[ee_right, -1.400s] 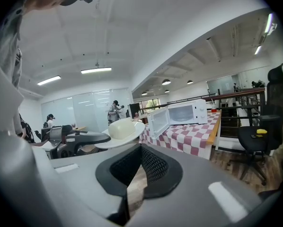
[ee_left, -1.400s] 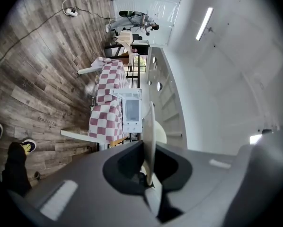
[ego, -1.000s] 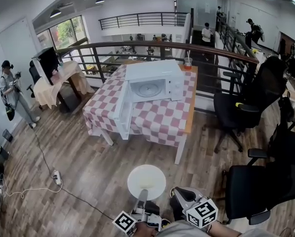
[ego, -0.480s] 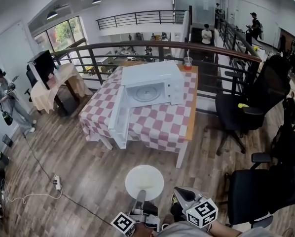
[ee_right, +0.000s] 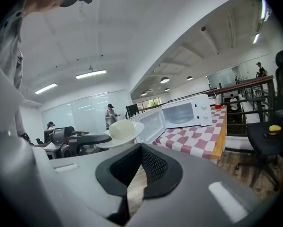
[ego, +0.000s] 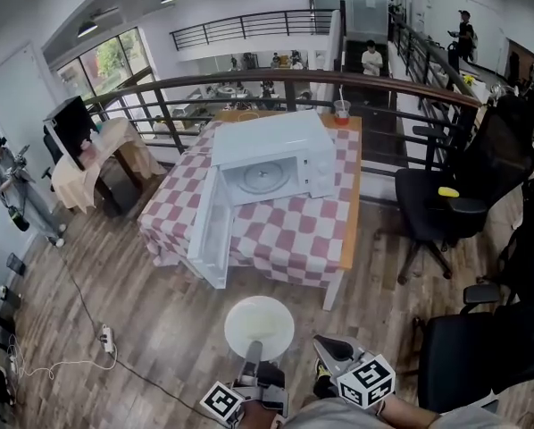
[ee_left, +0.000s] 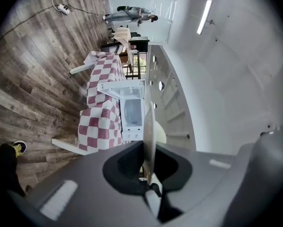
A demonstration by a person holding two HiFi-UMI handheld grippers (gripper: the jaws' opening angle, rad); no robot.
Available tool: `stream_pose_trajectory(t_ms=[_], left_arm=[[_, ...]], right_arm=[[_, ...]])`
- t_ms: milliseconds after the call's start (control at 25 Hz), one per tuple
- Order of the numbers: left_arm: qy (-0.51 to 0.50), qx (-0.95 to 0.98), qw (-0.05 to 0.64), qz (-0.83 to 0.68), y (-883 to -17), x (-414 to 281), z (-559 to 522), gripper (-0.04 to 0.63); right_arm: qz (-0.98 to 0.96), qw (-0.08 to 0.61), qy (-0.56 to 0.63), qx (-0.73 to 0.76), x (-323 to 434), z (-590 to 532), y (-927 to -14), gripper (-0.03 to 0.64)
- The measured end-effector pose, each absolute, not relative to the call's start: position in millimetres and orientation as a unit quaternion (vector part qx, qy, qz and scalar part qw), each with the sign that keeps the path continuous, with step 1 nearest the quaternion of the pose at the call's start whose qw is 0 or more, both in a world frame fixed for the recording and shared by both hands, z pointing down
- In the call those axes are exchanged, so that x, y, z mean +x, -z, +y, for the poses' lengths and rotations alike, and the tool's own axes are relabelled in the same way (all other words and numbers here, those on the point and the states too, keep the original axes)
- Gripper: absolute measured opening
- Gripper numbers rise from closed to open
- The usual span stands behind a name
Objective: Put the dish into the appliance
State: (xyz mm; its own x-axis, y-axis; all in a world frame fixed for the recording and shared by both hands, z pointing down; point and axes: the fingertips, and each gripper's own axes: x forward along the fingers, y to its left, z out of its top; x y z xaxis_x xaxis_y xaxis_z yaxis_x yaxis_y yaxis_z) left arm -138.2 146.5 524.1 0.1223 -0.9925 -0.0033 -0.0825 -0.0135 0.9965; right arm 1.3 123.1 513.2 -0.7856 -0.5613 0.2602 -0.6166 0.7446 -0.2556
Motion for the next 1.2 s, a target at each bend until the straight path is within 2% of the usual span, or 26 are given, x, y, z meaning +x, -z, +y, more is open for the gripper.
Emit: stream_pose_trajectory(t_ms=[720,1200], left_arm=[[0.449,0.557,0.506,-0.482,-516.0,-105.3,31.2,0.026],[0.449,0.566,0.494,-0.483,-508.5,-83.3,-7.7,0.026]], right_arm=[[-0.932,0.062,-0.164,0.316,29.9,9.9,-505.3,0.0],[-0.934,0.036,-0.166,0.316,49.7,-39.2,-501.0,-0.001]])
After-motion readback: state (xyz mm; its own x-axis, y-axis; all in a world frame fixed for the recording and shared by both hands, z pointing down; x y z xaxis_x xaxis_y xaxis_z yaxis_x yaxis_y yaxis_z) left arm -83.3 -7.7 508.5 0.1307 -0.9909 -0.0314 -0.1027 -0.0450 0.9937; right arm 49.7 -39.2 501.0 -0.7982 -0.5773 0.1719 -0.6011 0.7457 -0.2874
